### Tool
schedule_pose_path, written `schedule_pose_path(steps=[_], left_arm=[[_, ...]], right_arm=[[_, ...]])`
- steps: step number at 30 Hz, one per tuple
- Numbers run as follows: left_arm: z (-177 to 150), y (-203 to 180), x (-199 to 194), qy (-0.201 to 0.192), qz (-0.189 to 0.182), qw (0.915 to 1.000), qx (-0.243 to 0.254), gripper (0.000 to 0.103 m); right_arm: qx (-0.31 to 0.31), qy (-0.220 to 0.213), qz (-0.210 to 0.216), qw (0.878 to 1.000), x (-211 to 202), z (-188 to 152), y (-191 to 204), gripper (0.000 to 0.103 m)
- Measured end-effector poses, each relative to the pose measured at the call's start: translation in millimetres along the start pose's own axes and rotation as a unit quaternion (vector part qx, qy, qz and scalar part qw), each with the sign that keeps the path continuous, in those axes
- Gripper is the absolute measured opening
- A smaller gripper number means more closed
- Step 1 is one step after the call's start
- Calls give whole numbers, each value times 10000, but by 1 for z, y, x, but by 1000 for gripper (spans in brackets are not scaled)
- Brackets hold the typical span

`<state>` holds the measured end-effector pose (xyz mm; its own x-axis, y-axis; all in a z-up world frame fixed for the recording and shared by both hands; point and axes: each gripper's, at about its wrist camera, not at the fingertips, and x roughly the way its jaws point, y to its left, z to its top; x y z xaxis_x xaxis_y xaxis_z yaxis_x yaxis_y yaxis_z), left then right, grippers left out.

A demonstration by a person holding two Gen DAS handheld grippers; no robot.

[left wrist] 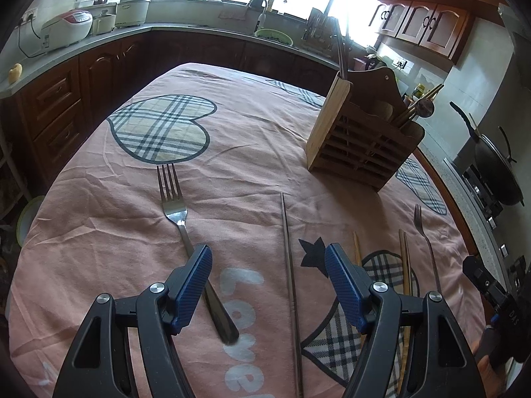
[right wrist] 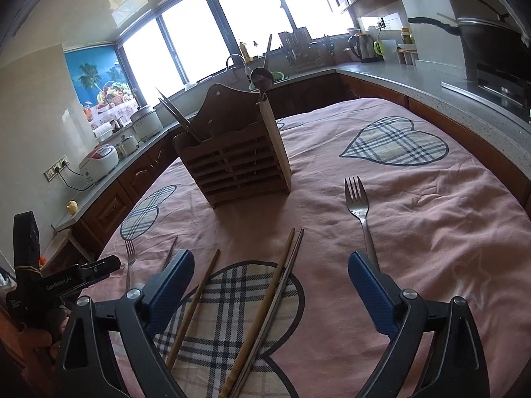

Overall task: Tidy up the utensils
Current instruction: 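Close the left tool on a metal chopstick while the right tool grasps a wooden chopstick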

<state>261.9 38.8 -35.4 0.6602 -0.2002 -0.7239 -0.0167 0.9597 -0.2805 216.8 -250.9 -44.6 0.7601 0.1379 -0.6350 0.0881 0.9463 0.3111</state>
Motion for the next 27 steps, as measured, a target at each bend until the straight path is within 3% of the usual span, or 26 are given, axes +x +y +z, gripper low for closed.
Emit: schedule_pose_path(steps=[12, 14, 16, 22, 25, 27], left_arm=[[12, -7, 33, 319, 106, 9992, 210, 70], [17, -10, 41, 369, 167, 9988, 285, 70], [24, -13, 49, 423, 238, 9981, 382, 70], [39, -23, 81, 620, 428, 9949, 677, 68], [44, -27, 101, 797, 500, 9924, 788, 57], [44, -30, 115, 965, 535, 9901, 871, 44]], right_arm=[[-82, 233, -273, 9993, 26, 9, -3, 92], [-105, 335, -392, 9986, 34, 12, -5, 80], [-86, 493, -473, 9976, 45, 15, -8, 62], [-182, 942, -718, 9928, 76, 17, -11, 36], [-257, 1151, -818, 9896, 90, 17, -11, 26], [-318, 1309, -888, 9869, 101, 15, -11, 22]])
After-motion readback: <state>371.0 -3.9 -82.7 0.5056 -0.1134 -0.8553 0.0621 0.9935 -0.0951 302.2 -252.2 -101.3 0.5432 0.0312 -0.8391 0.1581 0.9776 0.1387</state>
